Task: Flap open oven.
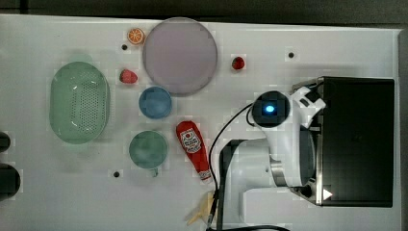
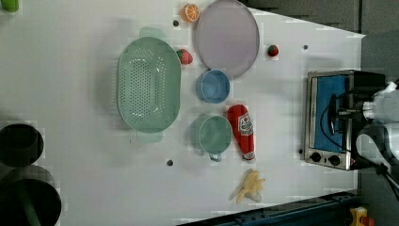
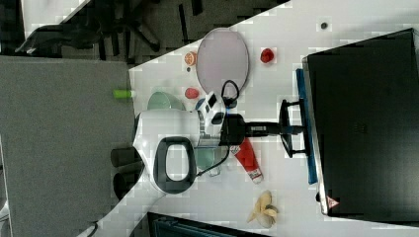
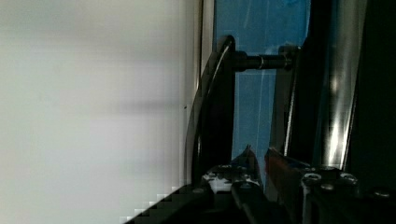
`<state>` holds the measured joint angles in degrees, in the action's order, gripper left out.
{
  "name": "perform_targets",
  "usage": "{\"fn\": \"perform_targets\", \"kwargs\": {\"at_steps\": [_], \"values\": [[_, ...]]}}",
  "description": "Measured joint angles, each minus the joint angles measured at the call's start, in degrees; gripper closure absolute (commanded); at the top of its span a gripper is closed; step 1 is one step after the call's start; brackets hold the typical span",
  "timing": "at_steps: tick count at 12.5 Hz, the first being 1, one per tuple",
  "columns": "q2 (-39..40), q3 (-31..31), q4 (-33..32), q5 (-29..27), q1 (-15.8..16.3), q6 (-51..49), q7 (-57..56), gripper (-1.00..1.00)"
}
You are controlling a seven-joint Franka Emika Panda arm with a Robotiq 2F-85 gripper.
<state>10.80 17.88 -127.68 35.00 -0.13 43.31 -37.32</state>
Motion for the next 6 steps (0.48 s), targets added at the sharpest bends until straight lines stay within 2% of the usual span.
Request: {"fn": "perform_targets", "kwargs": {"at_steps": [6], "values": [[5.0,-4.9,1.1,10.3,3.2,-4.4,13.5,0.65]]}}
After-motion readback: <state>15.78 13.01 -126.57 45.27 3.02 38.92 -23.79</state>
